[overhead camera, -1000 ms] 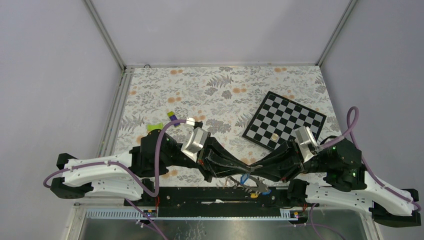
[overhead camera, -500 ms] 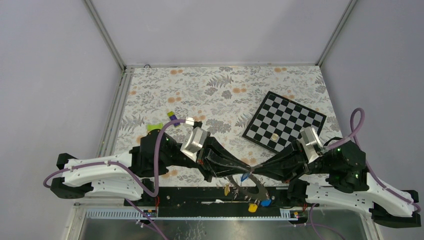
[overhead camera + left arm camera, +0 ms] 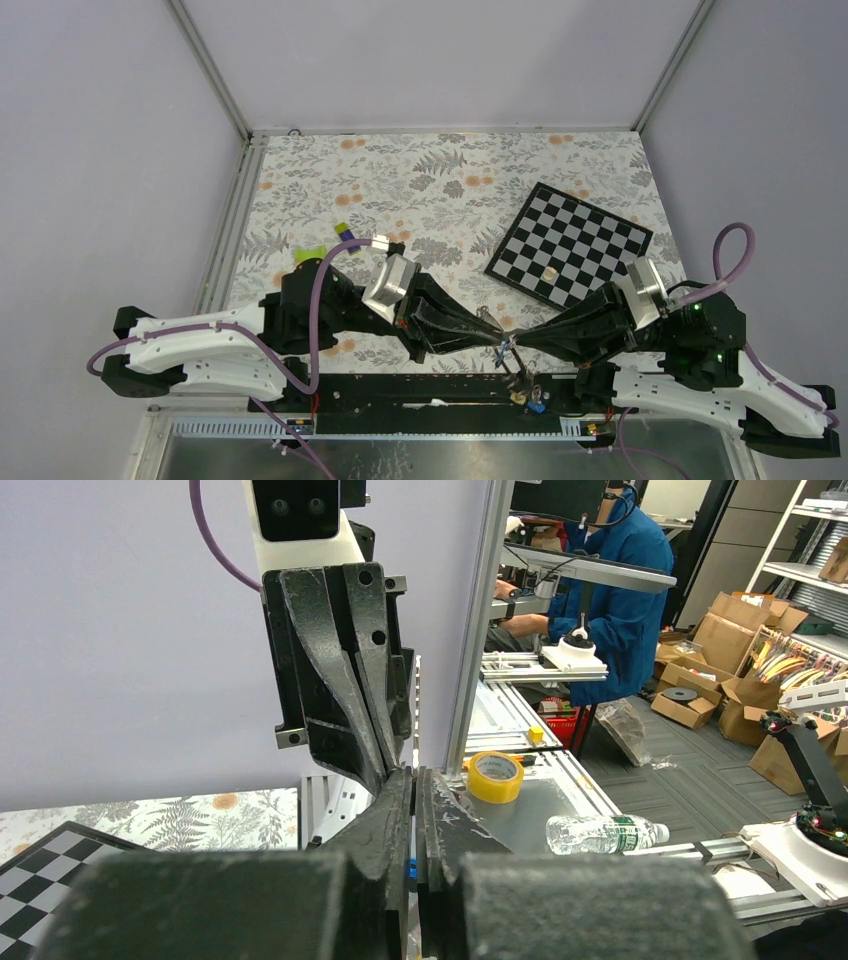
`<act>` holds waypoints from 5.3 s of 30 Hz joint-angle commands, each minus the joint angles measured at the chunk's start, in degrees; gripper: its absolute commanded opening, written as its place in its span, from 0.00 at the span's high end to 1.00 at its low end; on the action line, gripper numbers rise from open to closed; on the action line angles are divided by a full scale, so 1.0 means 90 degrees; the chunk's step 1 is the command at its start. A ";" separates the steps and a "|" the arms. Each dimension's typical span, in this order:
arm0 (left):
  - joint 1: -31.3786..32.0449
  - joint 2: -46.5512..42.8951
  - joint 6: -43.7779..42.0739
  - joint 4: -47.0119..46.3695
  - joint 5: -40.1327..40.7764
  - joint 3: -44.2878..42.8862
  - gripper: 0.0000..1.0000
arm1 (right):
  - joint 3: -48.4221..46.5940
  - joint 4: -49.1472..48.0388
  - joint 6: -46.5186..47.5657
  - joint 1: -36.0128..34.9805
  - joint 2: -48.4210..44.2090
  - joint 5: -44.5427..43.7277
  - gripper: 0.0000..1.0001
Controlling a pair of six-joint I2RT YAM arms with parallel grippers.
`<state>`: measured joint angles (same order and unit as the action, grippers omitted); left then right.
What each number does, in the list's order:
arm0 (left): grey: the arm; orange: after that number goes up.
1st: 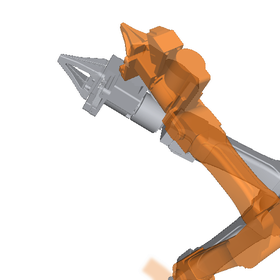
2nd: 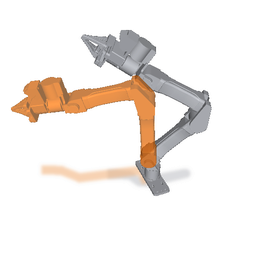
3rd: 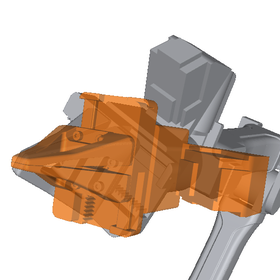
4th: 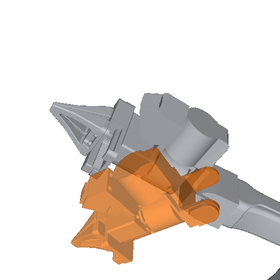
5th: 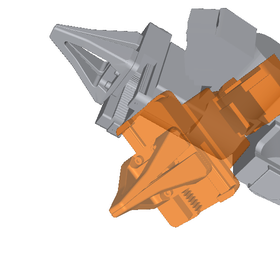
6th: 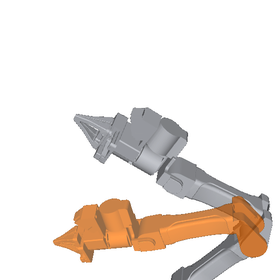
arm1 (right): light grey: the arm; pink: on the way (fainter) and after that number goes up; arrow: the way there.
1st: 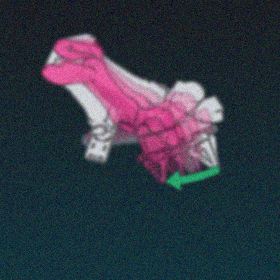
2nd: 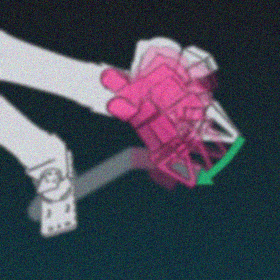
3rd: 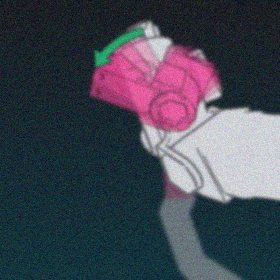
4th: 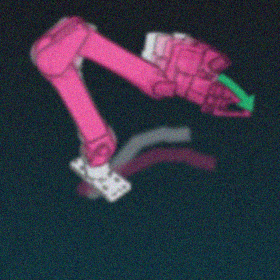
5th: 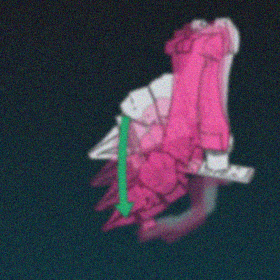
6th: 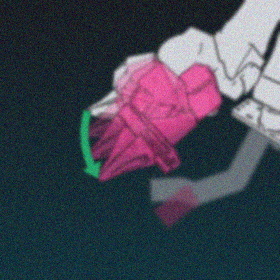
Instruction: Remove the keys from the keyring
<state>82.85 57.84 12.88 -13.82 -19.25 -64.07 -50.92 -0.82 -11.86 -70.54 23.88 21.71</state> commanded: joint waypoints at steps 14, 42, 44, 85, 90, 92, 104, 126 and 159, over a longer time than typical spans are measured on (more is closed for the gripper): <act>0.0014 -0.0072 0.0014 -0.0551 -0.0110 -0.0199 1.00 | 0.0234 -0.1364 -0.0357 0.0016 -0.0261 -0.0674 1.00; 0.0023 -0.0217 0.0023 -0.0622 -0.0078 -0.0047 1.00 | -0.0054 -0.0283 0.0270 0.0016 0.0120 0.0155 0.55; 0.0015 -0.0217 0.0033 -0.0622 -0.0085 -0.0040 1.00 | -0.0019 -0.0329 0.0329 0.0016 0.0141 0.0135 0.55; 0.0016 -0.0162 0.0014 -0.0622 -0.0072 -0.0048 1.00 | -0.0121 -0.1603 0.0141 0.0017 0.0047 -0.0131 0.48; 0.0019 -0.0141 0.0026 -0.0650 -0.0053 -0.0029 1.00 | -0.0134 -0.1761 0.0014 0.0016 0.0203 -0.0165 0.49; 0.0023 -0.0135 0.0033 -0.0670 -0.0038 -0.0029 1.00 | -0.0148 -0.1759 -0.0005 0.0016 0.0247 -0.0237 0.51; 0.0020 -0.0119 0.0005 -0.0599 0.0463 -0.0013 1.00 | -0.0177 -0.1679 -0.0032 0.0014 0.0379 -0.0508 0.57; 0.0015 -0.0167 -0.0028 -0.0622 0.0894 0.0083 1.00 | -0.0065 -0.1781 -0.0370 0.0013 0.0422 -0.0734 1.00; 0.0018 0.0200 0.0140 -0.0481 0.0769 -0.0050 0.68 | 0.0015 -0.2002 -0.0394 0.0016 0.0298 -0.0919 1.00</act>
<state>82.85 59.13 13.54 -16.32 -11.60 -62.85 -50.35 -13.26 -14.87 -70.50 27.31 15.42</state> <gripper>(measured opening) 0.326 0.020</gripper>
